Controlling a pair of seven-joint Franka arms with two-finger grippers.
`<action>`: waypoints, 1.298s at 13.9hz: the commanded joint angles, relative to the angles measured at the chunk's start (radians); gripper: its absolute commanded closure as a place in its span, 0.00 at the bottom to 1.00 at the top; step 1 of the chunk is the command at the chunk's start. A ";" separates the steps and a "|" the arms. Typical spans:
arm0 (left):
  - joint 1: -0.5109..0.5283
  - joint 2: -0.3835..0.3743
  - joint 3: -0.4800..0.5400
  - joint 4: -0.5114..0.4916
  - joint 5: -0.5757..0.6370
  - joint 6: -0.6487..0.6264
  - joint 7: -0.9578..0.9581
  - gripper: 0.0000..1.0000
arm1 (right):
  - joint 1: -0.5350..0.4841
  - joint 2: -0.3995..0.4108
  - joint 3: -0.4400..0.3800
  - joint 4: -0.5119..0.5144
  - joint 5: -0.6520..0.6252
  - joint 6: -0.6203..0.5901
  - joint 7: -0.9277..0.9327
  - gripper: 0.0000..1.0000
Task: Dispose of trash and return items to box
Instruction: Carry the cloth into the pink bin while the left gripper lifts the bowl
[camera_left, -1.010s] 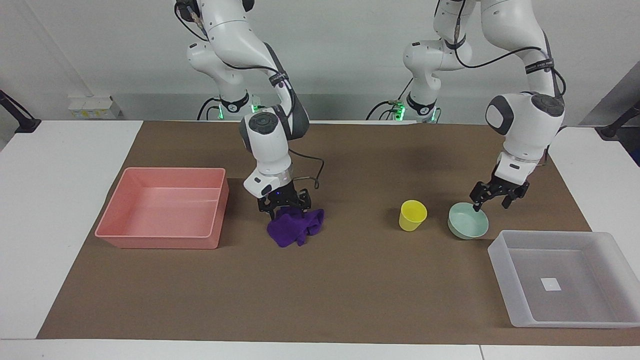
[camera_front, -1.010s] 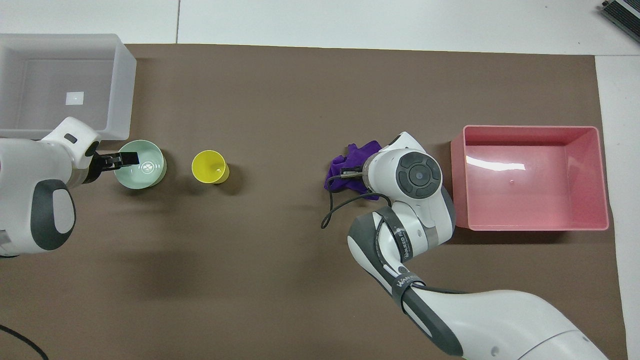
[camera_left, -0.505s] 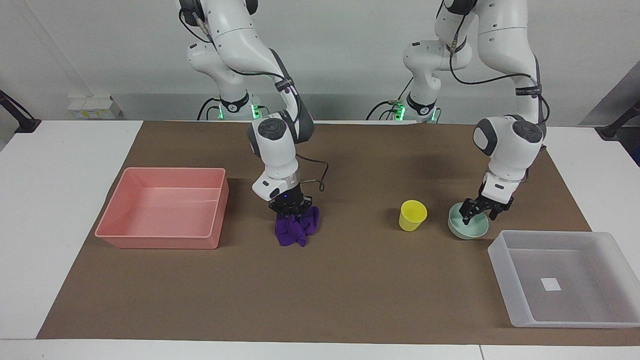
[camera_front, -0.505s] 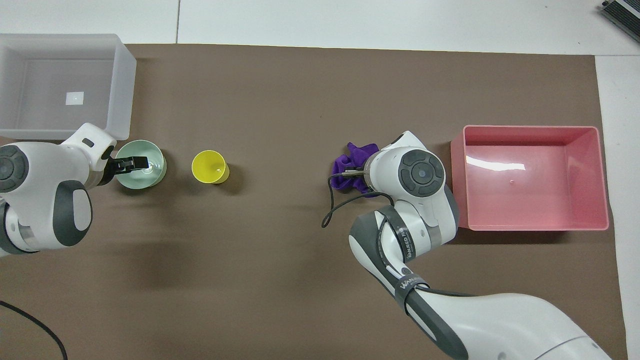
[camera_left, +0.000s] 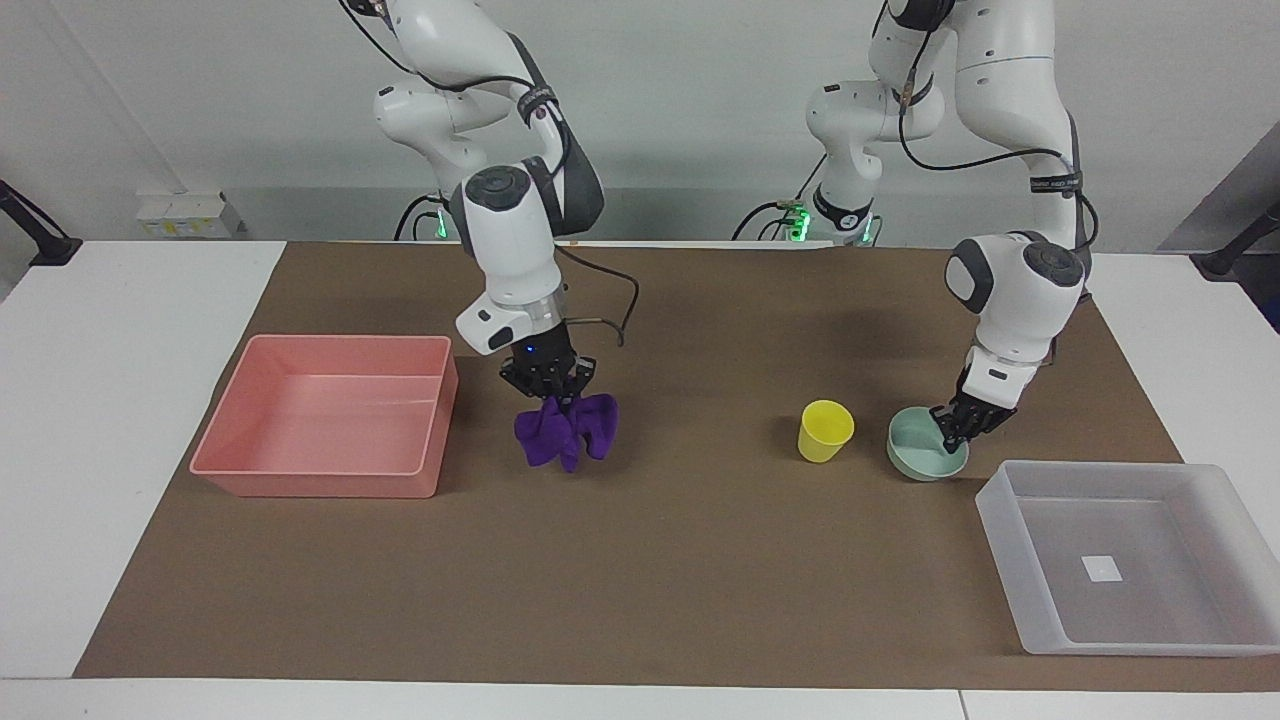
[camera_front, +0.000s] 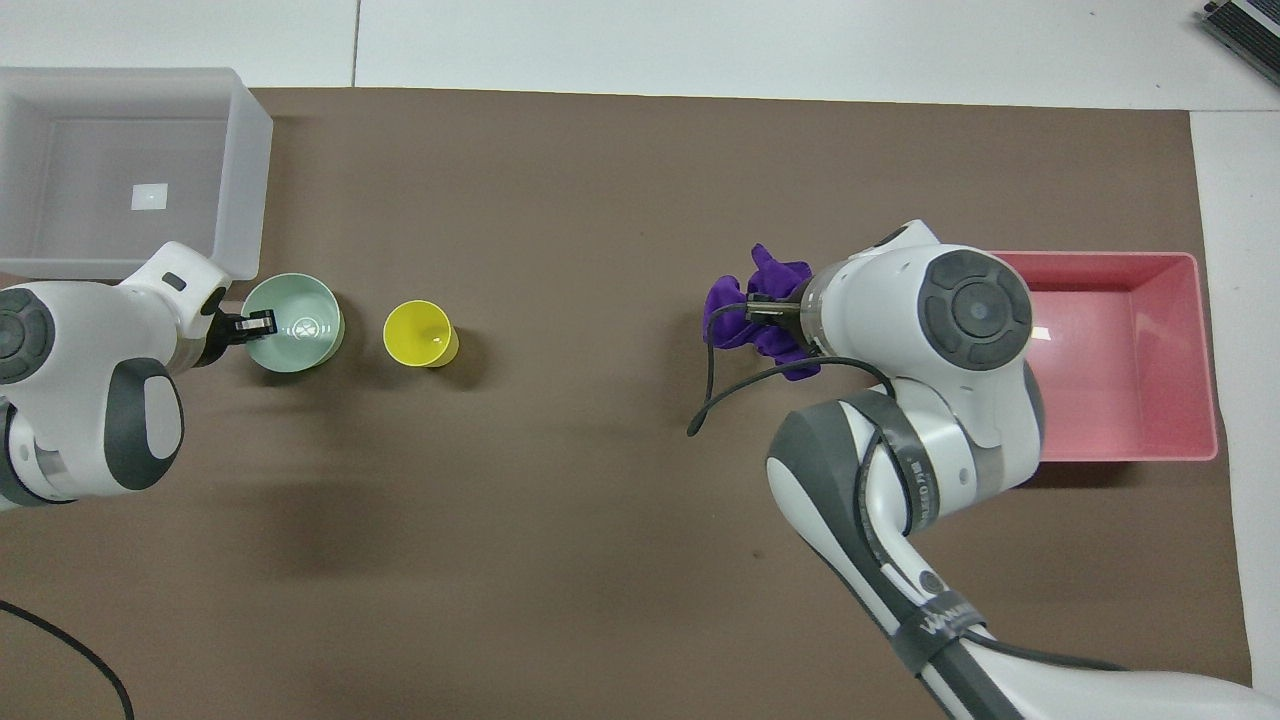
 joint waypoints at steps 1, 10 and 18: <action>-0.008 -0.022 0.007 0.044 0.017 -0.054 -0.012 1.00 | -0.049 -0.073 0.007 0.001 -0.036 -0.064 0.009 1.00; 0.046 0.027 0.008 0.457 0.009 -0.439 -0.013 1.00 | -0.385 -0.199 0.010 -0.019 -0.032 -0.224 -0.475 1.00; 0.141 0.294 0.008 0.853 0.007 -0.465 -0.022 1.00 | -0.533 -0.065 0.010 -0.202 -0.017 -0.005 -0.621 1.00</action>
